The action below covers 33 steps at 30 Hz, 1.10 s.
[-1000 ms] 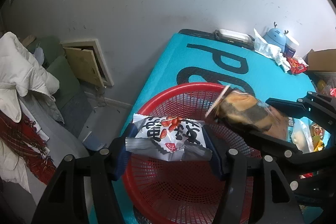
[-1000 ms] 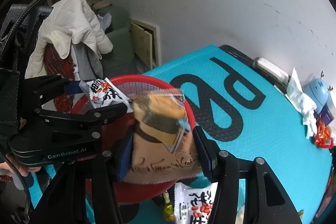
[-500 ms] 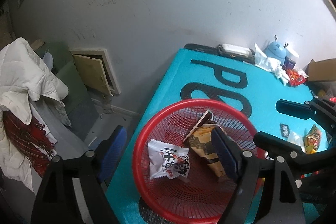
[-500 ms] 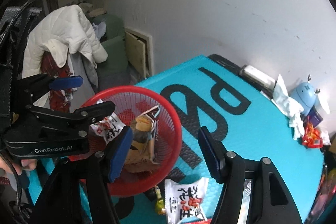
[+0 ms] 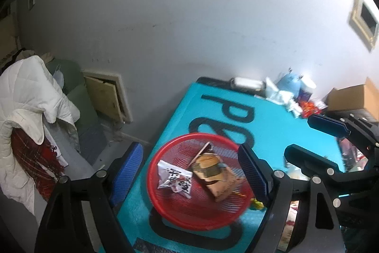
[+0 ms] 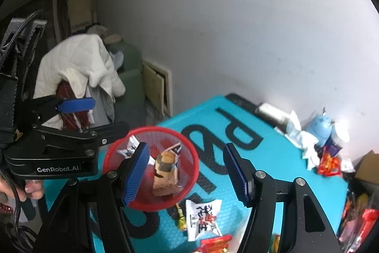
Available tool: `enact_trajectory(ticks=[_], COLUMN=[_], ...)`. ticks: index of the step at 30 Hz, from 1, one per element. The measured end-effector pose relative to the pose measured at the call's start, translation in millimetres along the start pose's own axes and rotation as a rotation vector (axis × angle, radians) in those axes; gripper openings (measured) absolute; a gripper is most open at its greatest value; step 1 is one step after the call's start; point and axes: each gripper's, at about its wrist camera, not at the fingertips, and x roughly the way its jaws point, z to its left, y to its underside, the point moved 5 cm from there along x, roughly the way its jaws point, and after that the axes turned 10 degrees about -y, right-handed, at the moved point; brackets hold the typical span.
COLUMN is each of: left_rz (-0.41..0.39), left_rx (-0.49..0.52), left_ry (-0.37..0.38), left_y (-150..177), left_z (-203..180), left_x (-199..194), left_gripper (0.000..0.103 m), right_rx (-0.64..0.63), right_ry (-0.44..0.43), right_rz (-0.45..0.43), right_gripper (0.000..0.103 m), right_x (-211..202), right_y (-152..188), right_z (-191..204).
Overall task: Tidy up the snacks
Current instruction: 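Withdraw both tools from the red basket back over the table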
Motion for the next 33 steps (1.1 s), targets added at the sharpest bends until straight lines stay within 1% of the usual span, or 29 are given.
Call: enact_trajectory(ticks=[3,6,8,11,15,18,20,23,29,33], left_rz=[-0.040,-0.065,-0.085,-0.123,-0.144,-0.163,-0.180,-0.199,-0.196,-0.181], left_rx=[0.000,0.002,0.000,0.012,0.039,0.059,0.082,0.112,0.157,0.183], left_ry=[0.009,0.012,0.028,0.044,0.063,0.087,0.094,0.115,0.170,0.197], left_y=[-4.7,-7.2,-7.6,-7.6,-6.0,-1.7,2.9,11.2,32.3,46.9], left_z=[-3.4,-7.2,-11.1,-17.3,-29.2,-37.2,-44.5,-54.7,-73.9,-85.4], left_x=[-22.6,-41.6,-59.1,-81.7,-104.5,-121.3,-131.8,-143.3,-155.2,-154.7], left_gripper=[0.082,0.082,0.082,0.082,0.082,0.082,0.082,0.082,0.082,0.082], right_rx=[-0.010,-0.020,-0.023,-0.025,-0.008,0.002,0.010,0.028,0.067,0.092], right_ry=[0.007,0.029,0.040,0.044,0.092,0.098,0.106,0.110,0.141,0.170], right_rz=[-0.032,-0.068,-0.100,-0.140,-0.168,-0.179,-0.186,-0.192,-0.194,-0.191], right_gripper=[0.065,0.065,0.065,0.069,0.070,0.071,0.075,0.075,0.075,0.075], right_x=[-21.1,-42.7,-59.6,-82.8,-108.7,-126.8,-137.0,-148.4,-168.7,-178.5], right_y=[-4.2,-6.1,-6.5,-6.7,-1.1,6.6,13.4,25.4,52.4,72.3], right_z=[5.0,9.6,13.1,18.1,20.6,21.8,22.7,22.7,21.1,20.6])
